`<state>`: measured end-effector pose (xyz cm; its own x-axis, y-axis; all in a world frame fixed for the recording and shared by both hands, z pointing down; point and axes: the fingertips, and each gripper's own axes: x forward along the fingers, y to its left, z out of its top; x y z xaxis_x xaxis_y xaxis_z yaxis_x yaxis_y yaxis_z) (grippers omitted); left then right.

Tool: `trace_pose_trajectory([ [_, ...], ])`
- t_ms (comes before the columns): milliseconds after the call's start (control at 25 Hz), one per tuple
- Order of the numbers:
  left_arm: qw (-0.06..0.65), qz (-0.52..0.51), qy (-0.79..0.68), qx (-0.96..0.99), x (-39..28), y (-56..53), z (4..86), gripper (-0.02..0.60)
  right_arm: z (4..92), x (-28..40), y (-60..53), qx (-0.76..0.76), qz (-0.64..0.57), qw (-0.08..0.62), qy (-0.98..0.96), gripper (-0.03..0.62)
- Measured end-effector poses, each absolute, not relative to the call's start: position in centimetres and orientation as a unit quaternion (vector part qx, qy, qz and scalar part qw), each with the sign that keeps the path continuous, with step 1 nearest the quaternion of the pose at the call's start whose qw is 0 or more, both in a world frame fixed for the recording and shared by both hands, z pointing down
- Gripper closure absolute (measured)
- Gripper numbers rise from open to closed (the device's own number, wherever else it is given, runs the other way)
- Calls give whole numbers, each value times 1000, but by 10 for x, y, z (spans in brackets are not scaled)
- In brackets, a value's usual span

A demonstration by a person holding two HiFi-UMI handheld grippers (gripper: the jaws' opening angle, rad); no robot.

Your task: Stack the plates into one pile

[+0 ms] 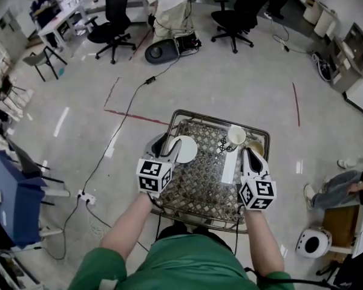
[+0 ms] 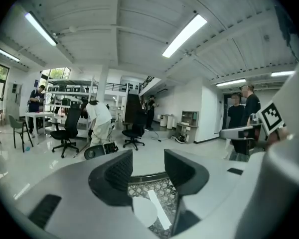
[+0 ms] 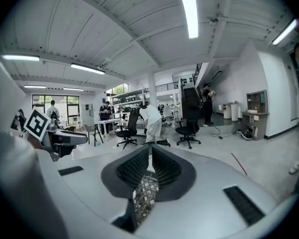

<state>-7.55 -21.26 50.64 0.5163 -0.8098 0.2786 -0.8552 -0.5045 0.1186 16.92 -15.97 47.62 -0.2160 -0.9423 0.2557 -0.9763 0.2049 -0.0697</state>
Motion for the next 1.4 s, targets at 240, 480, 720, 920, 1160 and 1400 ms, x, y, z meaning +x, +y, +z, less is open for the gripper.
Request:
trace_pose_trajectory([
  [240, 60, 65, -504, 859, -70, -192, 440, 384, 423, 170, -161, 615, 49, 57, -785, 554],
  [480, 22, 40, -515, 856, -69, -176, 400, 385, 382, 162, -158, 597, 5, 39, -801, 554],
  [720, 10, 30, -518, 855, -60, -164, 390, 385, 368, 164, -151, 591, -9, 23, -806, 554],
  [920, 6, 30, -519, 855, -52, -163, 387, 385, 361, 168, -150, 587, -13, 17, -809, 554],
  [1160, 1, 30, -521, 853, -44, -167, 384, 385, 350, 175, -151, 585, -20, 7, -811, 554],
  [1400, -1, 31, -523, 852, -40, -166, 383, 385, 348, 178, -151, 581, -22, 2, -814, 554],
])
